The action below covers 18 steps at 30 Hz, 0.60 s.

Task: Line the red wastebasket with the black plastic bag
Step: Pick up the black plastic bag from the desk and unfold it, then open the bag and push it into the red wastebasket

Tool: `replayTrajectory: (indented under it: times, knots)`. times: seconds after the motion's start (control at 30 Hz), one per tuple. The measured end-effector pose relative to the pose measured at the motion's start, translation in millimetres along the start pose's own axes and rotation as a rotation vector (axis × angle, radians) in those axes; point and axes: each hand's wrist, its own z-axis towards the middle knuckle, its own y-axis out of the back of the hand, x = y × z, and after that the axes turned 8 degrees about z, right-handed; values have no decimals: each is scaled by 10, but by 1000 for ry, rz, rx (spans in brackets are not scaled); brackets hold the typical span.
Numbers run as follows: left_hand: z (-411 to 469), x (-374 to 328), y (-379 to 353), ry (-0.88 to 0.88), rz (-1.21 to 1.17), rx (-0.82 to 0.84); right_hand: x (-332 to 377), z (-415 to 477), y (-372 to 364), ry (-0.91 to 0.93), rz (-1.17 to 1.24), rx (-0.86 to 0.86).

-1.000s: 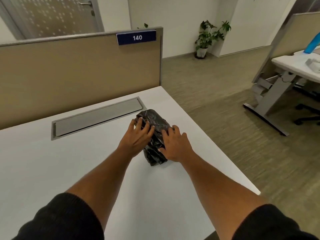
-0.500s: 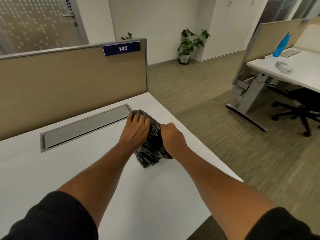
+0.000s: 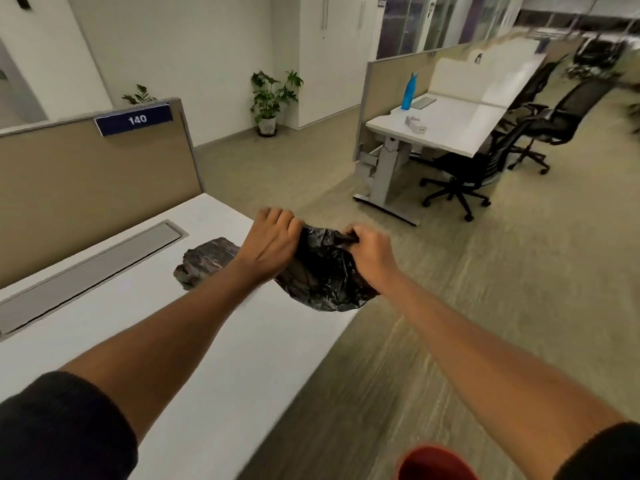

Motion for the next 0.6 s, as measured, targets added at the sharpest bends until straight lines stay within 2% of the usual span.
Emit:
replayTrajectory:
  times: [0.17,0.33,0.4,0.5,0.53,0.6]
  knots:
    - [29,-934,213,-66,-241,3,-299,-712,783,-244,47,10]
    - [-153,-1865,185,-59,-398,64,-821,-1528,1414,-510,243,-91]
    - [-265,-2183,156,54,-549,49,-1102,-1860,1591,-568,240,-173]
    - [-435,-2626,175,289,-949,71,-1571,-2306,1806,-688,221,-326]
    - [-451,-2784,164,390,-1135,80,-1727,-2426,1882,-739,233,-385]
    - [-394,-3105,201,745,-1602,90,-2040,-2624,2014,-837,271,-482]
